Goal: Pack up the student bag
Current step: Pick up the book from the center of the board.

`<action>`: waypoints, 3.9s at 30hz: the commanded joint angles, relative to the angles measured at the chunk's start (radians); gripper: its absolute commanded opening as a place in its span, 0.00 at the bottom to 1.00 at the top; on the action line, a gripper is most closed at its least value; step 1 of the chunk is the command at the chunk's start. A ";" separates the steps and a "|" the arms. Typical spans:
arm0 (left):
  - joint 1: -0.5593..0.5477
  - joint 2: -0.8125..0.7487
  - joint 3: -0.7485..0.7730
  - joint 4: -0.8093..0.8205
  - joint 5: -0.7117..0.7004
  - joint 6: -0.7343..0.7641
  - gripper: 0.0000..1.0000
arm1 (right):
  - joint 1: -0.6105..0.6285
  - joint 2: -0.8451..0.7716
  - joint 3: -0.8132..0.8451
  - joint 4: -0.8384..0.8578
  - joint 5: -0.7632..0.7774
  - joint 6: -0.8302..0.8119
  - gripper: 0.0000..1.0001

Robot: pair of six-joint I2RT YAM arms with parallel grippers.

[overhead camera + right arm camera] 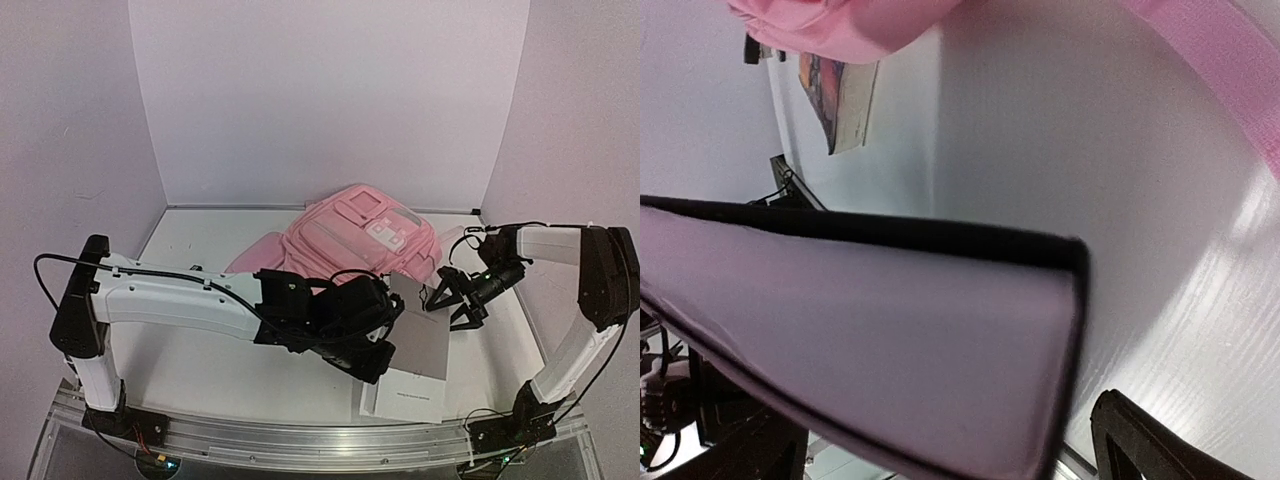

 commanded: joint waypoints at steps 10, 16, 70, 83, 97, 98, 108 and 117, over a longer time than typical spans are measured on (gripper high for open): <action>0.218 -0.262 -0.351 0.299 -0.081 0.101 0.00 | 0.075 0.075 0.211 -0.017 -0.239 -0.258 0.92; 0.304 -0.301 -0.370 0.294 -0.041 0.137 0.00 | 0.161 0.109 0.307 -0.007 -0.213 -0.264 0.93; 0.342 -0.202 0.085 -0.257 0.125 0.704 0.00 | 0.280 0.179 0.771 -0.461 -0.018 -0.943 0.43; 0.345 -0.198 0.070 -0.250 0.091 0.688 0.00 | 0.281 0.210 0.812 -0.461 -0.043 -0.889 0.21; 0.389 -0.279 0.025 -0.215 0.008 0.509 0.70 | 0.272 0.296 0.960 -0.460 -0.090 -0.741 0.00; 0.399 -0.307 0.009 -0.199 -0.003 0.478 0.77 | 0.265 0.321 0.999 -0.460 -0.110 -0.704 0.00; 0.624 -0.629 -0.252 -0.021 0.073 0.120 0.97 | 0.185 0.491 1.412 -0.245 -0.324 -0.144 0.00; 0.753 -0.646 -0.371 0.198 0.358 -0.044 0.97 | 0.182 0.370 1.197 0.202 -0.391 0.267 0.00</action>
